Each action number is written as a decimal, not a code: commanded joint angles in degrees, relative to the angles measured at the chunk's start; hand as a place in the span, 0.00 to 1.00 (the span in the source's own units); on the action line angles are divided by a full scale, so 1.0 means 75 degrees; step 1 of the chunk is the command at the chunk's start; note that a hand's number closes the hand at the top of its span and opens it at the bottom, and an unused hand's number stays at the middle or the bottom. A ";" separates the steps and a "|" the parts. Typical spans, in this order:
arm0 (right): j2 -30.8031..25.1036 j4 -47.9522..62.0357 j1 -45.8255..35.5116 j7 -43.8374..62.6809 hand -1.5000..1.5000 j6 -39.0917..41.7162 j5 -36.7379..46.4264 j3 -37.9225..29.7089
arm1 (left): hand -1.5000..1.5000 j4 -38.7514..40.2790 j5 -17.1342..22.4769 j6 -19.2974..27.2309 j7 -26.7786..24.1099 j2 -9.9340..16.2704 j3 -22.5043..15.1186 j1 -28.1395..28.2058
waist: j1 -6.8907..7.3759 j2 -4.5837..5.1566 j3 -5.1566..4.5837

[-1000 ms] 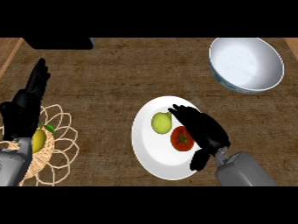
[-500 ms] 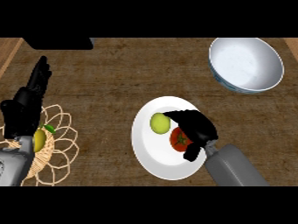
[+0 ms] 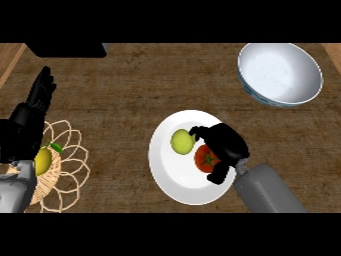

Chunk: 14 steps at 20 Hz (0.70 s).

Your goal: Pick the tomato from the plate and place it in the bowl

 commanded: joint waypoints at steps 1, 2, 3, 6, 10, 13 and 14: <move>-0.0030 -0.0493 0.0649 -0.0366 1.00 -0.0106 0.0218 0.0155 | 0.50 0.0266 -0.0127 -0.0106 -0.0122 -0.0240 0.0141 -0.0032 | -0.0009 0.0058 0.0034; -0.0077 -0.1110 0.0627 -0.0138 1.00 0.0345 0.0208 0.0138 | 0.50 0.0269 -0.0017 -0.0358 -0.0184 -0.0058 0.0359 -0.0074 | -0.0012 0.0054 0.0033; 0.0874 0.0476 -0.0423 0.0471 1.00 -0.0140 0.0192 -0.0049 | 0.50 0.0331 -0.0218 -0.0066 0.0151 -0.0294 0.0041 -0.0327 | 0.0045 0.0075 0.0036; 0.0895 0.0485 -0.0881 0.3094 1.00 -0.0359 -0.1215 0.0776 | 0.50 0.0093 -0.0227 -0.0146 0.0089 -0.0308 -0.0235 -0.0338 | 0.0472 0.0128 0.0046; 0.0909 0.0510 -0.1922 0.5019 1.00 -0.0707 -0.2194 0.1142 | 0.50 0.0507 -0.0215 -0.0202 -0.0104 -0.0321 -0.0174 -0.0648 | 0.0694 0.0176 0.0036; 0.0915 0.0582 -0.2609 0.5737 1.00 -0.1886 -0.2933 0.1555 | 0.50 0.0498 -0.0291 -0.0243 -0.0249 -0.0525 -0.0461 -0.0599 | 0.0832 0.0189 0.0038; 0.0917 0.0123 -0.2781 0.5989 1.00 -0.2148 -0.3229 0.1371 | 0.50 0.0589 -0.0210 -0.0285 -0.0176 -0.0230 -0.0095 -0.0700 | 0.0682 0.0139 0.0037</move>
